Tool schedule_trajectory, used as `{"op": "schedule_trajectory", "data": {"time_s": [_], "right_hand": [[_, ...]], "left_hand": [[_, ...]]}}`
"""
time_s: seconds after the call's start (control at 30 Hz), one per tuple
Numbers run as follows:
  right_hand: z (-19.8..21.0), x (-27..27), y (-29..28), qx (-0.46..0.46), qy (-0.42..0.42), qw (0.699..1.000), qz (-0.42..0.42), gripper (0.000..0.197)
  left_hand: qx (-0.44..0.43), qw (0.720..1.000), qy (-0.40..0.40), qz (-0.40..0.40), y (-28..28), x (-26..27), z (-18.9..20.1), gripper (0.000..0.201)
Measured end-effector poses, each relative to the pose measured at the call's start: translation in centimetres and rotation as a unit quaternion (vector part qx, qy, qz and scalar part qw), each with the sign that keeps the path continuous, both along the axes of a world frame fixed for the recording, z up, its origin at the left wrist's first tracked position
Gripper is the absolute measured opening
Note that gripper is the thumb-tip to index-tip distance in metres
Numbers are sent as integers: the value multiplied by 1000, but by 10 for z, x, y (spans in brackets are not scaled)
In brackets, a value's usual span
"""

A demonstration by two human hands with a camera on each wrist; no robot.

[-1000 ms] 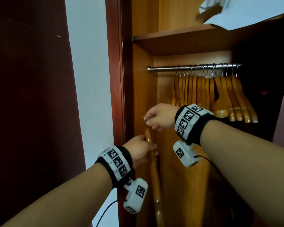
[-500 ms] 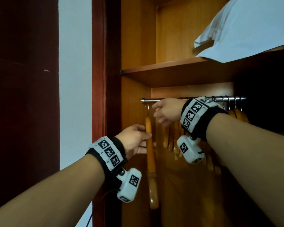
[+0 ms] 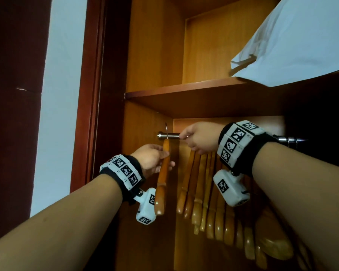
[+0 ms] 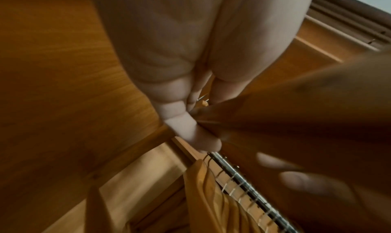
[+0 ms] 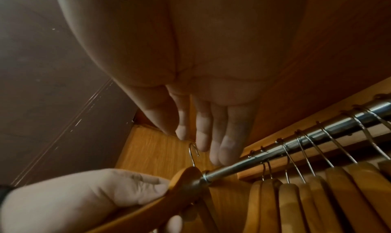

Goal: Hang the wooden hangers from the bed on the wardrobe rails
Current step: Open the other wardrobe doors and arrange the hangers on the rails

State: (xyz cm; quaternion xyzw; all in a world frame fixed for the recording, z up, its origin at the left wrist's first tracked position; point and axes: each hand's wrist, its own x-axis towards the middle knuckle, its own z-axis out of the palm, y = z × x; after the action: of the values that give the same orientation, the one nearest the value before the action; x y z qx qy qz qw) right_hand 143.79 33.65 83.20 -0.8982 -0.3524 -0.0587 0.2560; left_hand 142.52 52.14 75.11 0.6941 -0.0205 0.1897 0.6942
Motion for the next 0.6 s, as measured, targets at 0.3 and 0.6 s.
{"op": "schedule_trajectory", "data": {"time_s": [0.3,0.6], "right_hand": [[13,27,14,-47,-58,997,-29,42],[-2,54,22,-25,-28,998,-53,40]], "left_hand": [[17,999,36,4,23,42,18,24],[76,990,109,39,38,69,10,5]]}}
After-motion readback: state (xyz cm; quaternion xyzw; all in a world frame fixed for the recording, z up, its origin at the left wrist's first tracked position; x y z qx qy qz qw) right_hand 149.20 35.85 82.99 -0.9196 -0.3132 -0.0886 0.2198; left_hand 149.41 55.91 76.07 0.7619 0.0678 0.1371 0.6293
